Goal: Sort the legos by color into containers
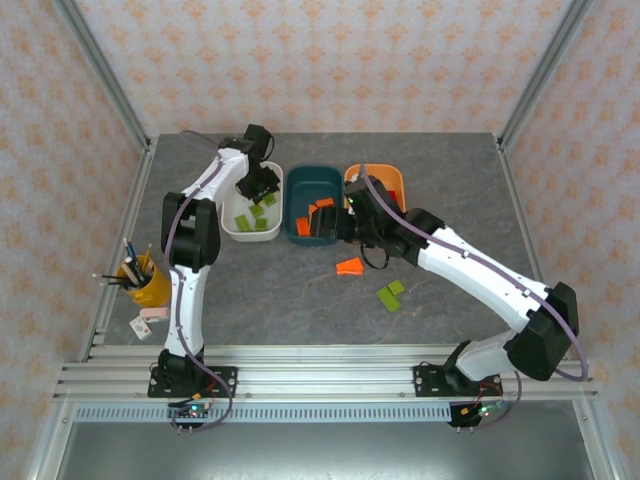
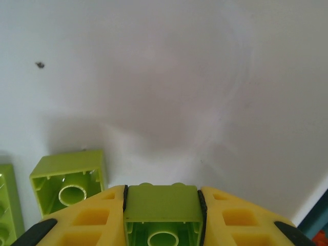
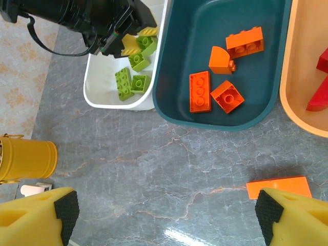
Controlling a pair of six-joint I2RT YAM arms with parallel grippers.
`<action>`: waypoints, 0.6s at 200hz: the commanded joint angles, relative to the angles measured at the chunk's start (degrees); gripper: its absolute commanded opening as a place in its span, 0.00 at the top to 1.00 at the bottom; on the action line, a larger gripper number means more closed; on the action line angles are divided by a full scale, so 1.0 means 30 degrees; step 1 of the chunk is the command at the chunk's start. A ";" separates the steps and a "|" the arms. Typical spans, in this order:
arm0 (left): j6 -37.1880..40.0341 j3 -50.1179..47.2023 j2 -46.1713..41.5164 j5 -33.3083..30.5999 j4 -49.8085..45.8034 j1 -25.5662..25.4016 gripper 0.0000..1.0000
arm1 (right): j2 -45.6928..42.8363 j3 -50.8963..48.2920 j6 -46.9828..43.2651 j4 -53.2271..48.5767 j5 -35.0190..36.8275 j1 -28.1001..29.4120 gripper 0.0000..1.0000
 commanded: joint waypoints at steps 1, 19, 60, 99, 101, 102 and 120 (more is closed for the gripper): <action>-0.0325 -0.0765 -0.0685 -0.0012 -0.0439 0.0082 0.69 | 0.0434 0.0410 0.0291 -0.0377 0.0287 -0.0225 0.09; -0.0511 -0.1409 -0.0786 0.0021 -0.0359 0.0084 0.68 | 0.0839 0.0591 0.0385 -0.0698 0.0490 -0.0271 0.09; -0.0499 -0.2015 -0.1961 -0.0143 -0.0335 0.0054 0.47 | 0.2031 0.1592 0.1151 -0.2445 0.1438 -0.0299 0.09; -0.0411 -0.2391 -0.4813 -0.0642 -0.0326 -0.0048 0.37 | 0.2254 0.1377 0.3178 -0.3543 0.2770 -0.0299 0.11; -0.0385 -0.2445 -0.5013 -0.0649 -0.0311 -0.0068 0.37 | 0.2285 0.1370 0.3352 -0.3678 0.2866 -0.0299 0.11; -0.0391 -0.2484 -0.5061 -0.0665 -0.0294 -0.0066 0.36 | 0.2280 0.1359 0.3439 -0.3739 0.2916 -0.0299 0.11; -0.0051 -0.3346 -0.7063 -0.0683 0.0104 -0.0408 0.33 | 0.2607 0.1336 0.5131 -0.4754 0.3289 -0.0303 0.13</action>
